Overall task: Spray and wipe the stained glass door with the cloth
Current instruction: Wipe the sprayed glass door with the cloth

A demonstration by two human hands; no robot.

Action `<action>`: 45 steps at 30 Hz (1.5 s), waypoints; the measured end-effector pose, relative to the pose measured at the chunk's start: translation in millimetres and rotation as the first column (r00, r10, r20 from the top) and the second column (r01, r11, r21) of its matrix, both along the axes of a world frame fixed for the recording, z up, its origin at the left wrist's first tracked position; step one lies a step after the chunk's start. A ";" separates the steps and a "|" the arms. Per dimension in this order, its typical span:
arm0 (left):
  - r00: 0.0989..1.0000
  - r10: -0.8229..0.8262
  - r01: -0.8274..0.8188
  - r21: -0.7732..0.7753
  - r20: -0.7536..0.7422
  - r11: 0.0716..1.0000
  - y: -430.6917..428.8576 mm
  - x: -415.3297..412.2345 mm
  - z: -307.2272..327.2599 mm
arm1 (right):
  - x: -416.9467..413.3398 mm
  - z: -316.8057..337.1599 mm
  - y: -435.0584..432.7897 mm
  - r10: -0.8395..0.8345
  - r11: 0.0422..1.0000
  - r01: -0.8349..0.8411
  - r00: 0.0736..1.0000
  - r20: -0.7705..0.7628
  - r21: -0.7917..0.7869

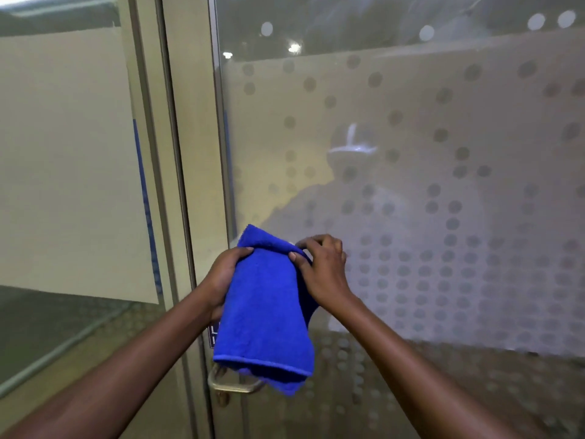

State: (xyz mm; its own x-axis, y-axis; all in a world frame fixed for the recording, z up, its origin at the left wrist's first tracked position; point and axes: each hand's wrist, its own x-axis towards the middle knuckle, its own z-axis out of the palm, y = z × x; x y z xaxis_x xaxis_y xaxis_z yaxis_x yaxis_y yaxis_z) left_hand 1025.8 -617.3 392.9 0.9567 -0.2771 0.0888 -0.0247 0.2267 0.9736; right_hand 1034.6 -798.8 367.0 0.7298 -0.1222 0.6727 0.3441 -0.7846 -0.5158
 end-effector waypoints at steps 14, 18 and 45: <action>0.997 0.069 -0.072 -0.176 -0.024 0.982 50.8 -10.9 4.6 | -12.8 -91.6 55.1 0.926 0.138 -0.137 0.369 -0.079 0.981; 0.999 0.034 -0.037 -0.186 -0.020 0.982 59.8 -18.9 5.9 | -24.0 -79.4 72.1 0.926 -0.149 -0.176 0.320 0.200 0.973; 0.901 0.425 -0.419 0.070 -0.092 0.905 214.1 -98.7 -98.9 | -99.7 -52.7 177.8 0.800 0.278 0.050 0.540 -0.260 0.959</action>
State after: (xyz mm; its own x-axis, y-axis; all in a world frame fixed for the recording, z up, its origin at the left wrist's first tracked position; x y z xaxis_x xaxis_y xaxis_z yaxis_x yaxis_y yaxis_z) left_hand 927.1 -403.2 294.0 0.9880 0.1533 -0.0198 -0.0068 0.1707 0.9853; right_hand 934.9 -621.0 314.3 0.9532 0.1929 -0.2327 -0.2865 0.3313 -0.8990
